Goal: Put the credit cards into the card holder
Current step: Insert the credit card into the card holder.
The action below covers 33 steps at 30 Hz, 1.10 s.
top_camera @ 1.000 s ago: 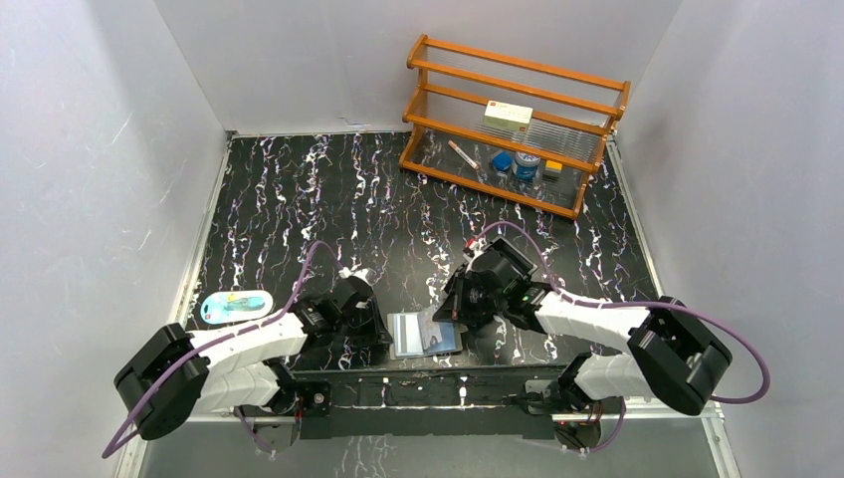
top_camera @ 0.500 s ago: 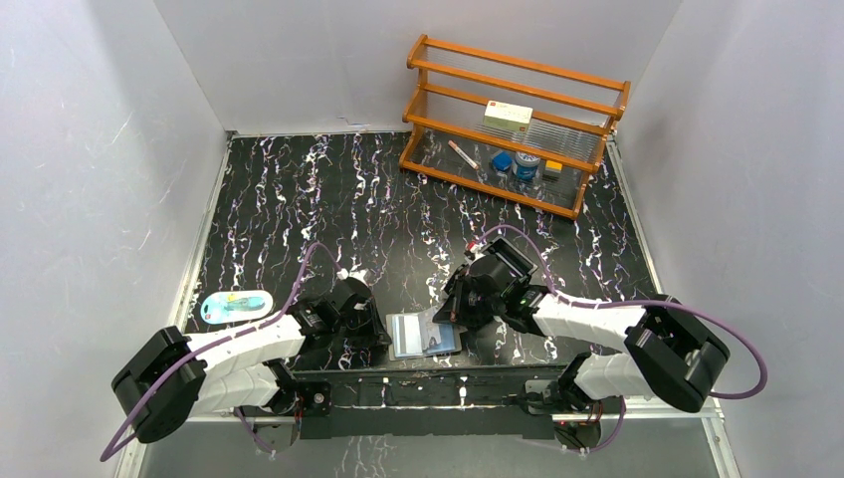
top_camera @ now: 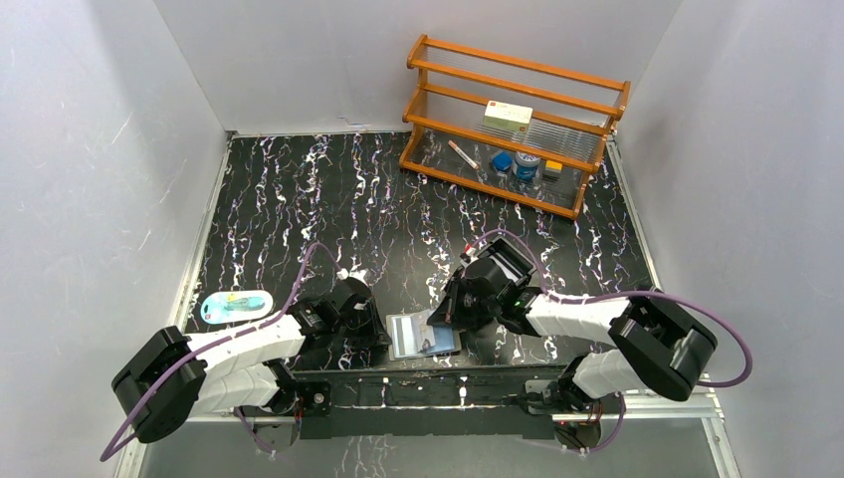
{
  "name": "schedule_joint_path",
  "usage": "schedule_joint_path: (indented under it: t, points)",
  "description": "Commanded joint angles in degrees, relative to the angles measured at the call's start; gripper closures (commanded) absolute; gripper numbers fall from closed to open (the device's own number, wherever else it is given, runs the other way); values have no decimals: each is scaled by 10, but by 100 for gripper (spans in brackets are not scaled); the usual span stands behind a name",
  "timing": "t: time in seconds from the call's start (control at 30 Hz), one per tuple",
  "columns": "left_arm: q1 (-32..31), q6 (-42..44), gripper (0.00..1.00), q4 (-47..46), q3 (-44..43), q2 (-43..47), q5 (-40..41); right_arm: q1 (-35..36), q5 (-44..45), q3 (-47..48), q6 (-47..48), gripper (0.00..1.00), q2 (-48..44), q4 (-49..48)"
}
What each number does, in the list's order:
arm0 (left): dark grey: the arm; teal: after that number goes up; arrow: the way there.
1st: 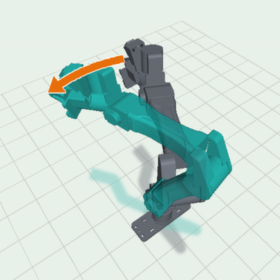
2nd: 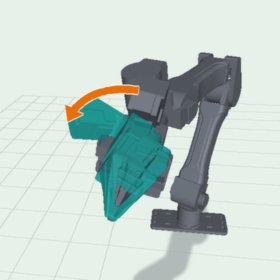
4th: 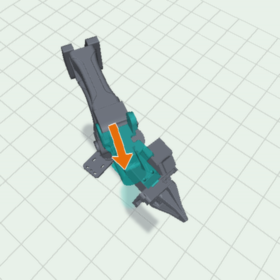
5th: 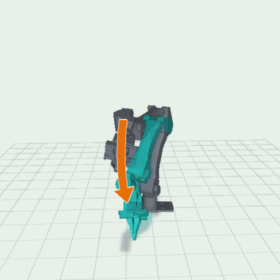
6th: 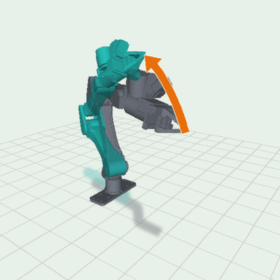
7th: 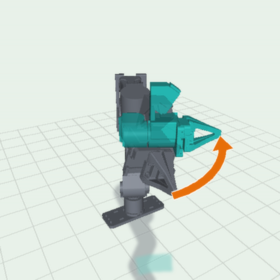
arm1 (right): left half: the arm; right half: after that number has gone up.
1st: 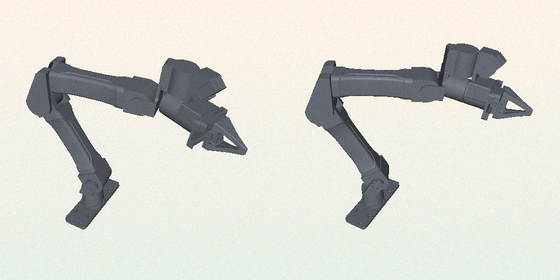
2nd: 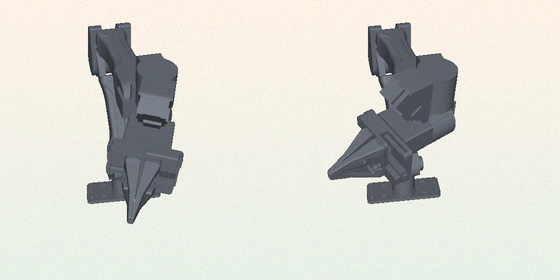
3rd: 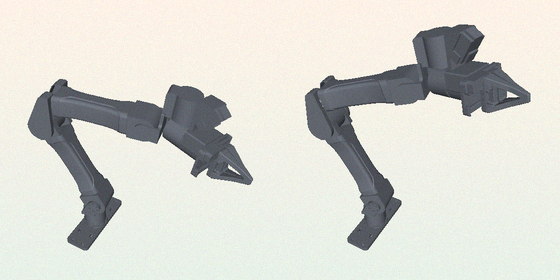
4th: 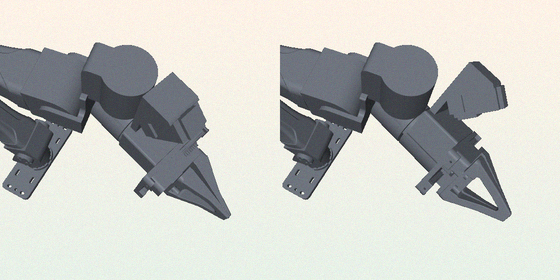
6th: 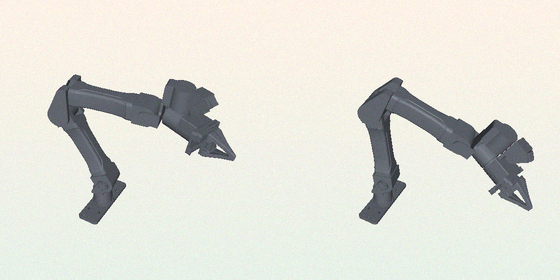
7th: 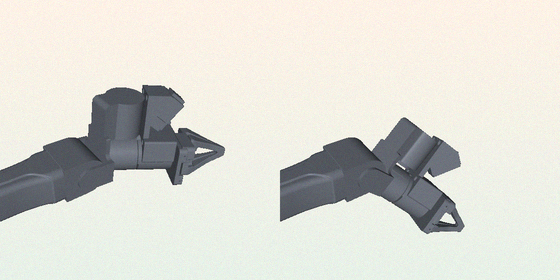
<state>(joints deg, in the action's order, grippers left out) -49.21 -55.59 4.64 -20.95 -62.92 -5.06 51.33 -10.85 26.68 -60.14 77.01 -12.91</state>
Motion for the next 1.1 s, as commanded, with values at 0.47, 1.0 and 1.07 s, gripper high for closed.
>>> schedule_joint_path:
  t: [0.47,1.0,1.07]
  points:
    - [2,-4,100,19,3,-6,0,11,18,0,-1,74,3,6]
    - [2,-2,100,13,2,-15,-5,17,24,54,19,74,20,93]
    - [2,-2,100,13,3,-12,-4,21,18,49,12,78,25,80]
